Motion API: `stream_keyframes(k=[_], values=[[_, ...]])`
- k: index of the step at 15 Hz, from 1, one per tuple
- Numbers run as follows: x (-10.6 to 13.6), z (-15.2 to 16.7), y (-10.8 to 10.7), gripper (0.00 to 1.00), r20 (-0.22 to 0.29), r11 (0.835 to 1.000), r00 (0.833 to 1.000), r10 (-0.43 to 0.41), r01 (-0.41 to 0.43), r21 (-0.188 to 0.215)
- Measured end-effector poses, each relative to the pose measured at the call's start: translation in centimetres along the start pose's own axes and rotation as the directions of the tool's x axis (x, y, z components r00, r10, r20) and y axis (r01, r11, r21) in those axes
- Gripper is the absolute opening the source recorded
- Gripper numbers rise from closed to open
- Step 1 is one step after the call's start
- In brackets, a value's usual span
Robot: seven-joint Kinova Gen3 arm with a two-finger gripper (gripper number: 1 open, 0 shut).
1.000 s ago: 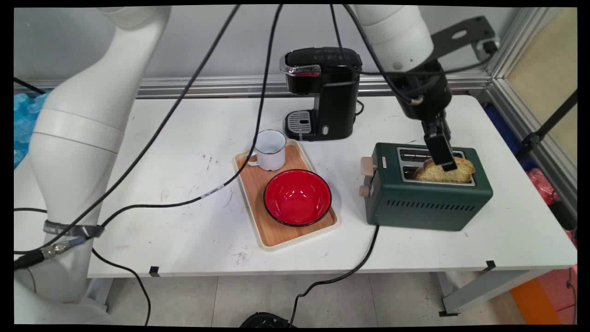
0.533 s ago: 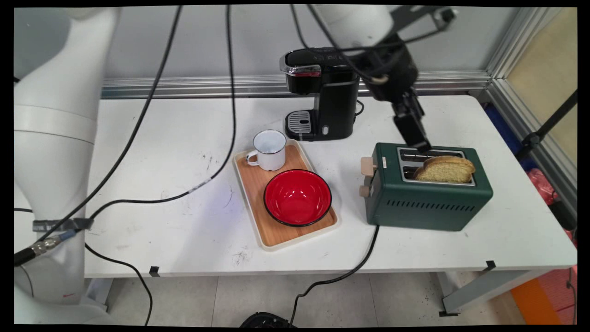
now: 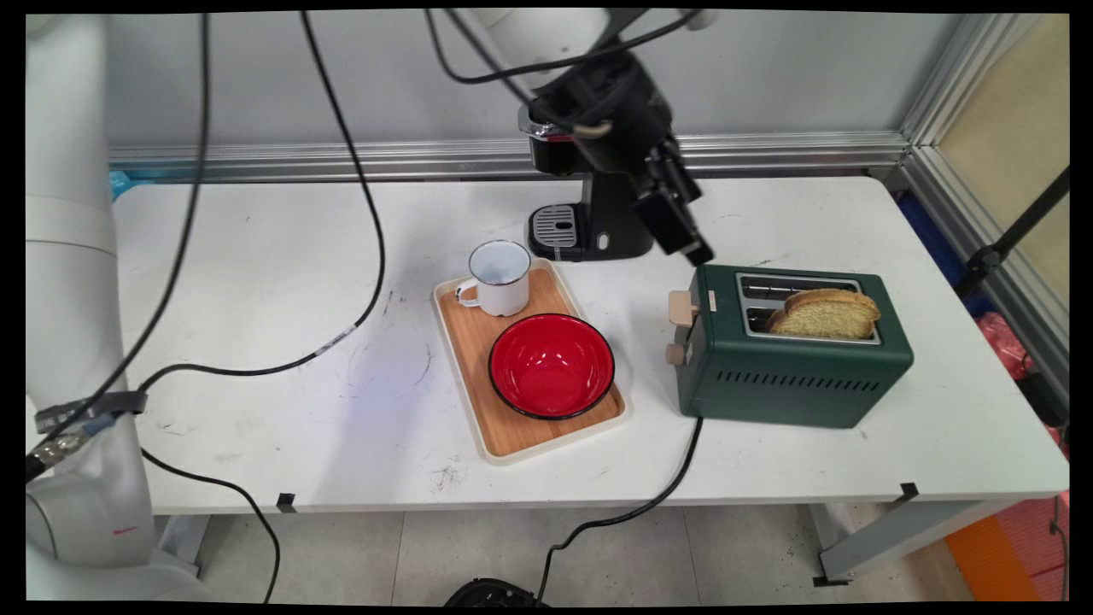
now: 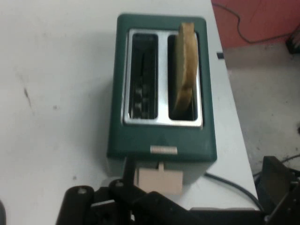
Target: Press the toaster switch
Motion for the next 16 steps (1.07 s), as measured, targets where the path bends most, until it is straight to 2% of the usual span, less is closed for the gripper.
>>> stream_keyframes(k=[5, 11, 12, 16], values=[[-2.4, -0.2, 0.7, 1.00, 0.022, 0.999, 0.999, -0.025, 0.025, 0.024], [-3.8, 1.7, 0.6, 1.00, 0.052, 0.998, 0.998, -0.019, 0.016, 0.059], [-3.9, 2.0, 0.7, 0.00, 0.053, 0.998, 0.998, -0.013, 0.010, 0.059], [-4.4, 3.1, 0.7, 0.00, 0.058, 0.998, 0.998, 0.008, -0.012, 0.058]])
